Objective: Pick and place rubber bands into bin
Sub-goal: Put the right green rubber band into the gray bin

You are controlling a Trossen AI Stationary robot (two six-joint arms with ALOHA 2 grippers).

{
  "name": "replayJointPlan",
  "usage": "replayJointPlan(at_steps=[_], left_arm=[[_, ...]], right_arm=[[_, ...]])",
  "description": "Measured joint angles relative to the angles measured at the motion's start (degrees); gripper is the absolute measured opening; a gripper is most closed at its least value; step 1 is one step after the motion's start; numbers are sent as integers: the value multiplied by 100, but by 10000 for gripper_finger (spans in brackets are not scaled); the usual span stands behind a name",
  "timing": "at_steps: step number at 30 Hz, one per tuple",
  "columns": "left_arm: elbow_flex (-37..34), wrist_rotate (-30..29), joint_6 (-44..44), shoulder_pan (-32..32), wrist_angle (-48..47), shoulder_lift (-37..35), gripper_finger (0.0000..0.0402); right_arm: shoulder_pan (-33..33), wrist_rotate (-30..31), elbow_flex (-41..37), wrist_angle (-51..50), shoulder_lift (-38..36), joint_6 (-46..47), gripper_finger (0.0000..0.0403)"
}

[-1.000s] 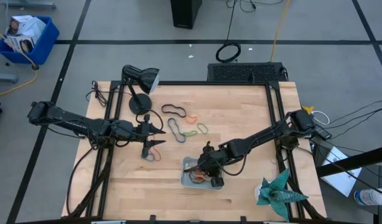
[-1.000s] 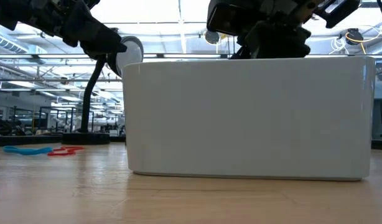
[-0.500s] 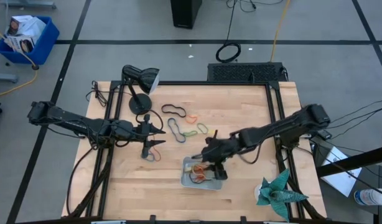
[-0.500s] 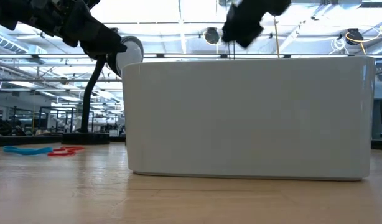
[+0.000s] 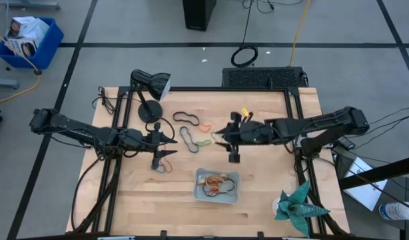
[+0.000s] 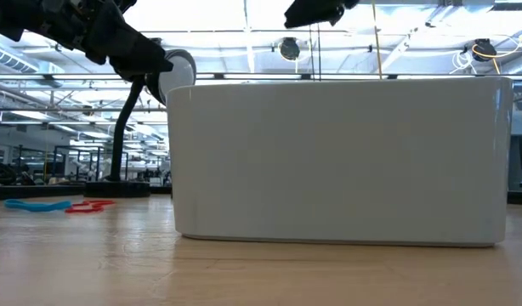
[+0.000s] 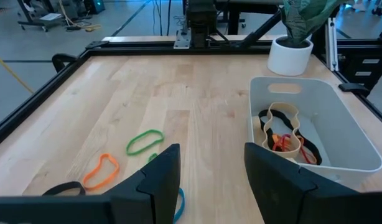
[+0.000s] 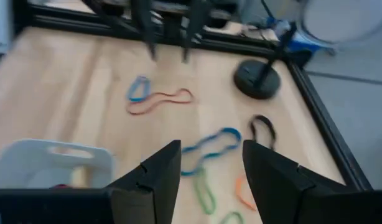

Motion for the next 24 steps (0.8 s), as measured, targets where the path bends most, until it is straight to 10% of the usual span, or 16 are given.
replayJointPlan(at_steps=[24], left_arm=[[0, 1, -2, 1, -162, -1, 184]], right_arm=[[-1906, -277, 0, -392, 2183, 256, 167]])
